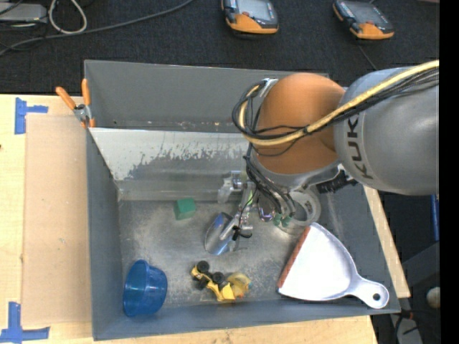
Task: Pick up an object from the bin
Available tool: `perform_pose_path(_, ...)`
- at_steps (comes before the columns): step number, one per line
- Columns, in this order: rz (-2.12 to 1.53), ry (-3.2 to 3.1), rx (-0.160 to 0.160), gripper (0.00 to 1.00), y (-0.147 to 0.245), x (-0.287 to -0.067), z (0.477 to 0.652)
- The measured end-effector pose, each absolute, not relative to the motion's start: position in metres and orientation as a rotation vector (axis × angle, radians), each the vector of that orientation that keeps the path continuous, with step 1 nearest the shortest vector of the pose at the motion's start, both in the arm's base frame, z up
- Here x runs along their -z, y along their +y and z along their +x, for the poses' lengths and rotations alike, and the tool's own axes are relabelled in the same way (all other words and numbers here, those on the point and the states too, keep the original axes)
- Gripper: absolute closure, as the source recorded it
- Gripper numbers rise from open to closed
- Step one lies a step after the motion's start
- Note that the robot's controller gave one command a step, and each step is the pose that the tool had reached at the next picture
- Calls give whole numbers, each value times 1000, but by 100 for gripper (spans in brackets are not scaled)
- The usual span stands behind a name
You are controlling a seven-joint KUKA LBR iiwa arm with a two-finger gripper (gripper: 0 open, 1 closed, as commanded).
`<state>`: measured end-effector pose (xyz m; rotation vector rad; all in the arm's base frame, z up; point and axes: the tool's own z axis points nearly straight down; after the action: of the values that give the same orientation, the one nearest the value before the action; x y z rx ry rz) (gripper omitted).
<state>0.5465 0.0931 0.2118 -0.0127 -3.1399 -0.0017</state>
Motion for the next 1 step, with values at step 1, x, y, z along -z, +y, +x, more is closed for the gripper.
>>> perform_pose_path(1, -13, -3140, 2, 0, 93, -211, 547)
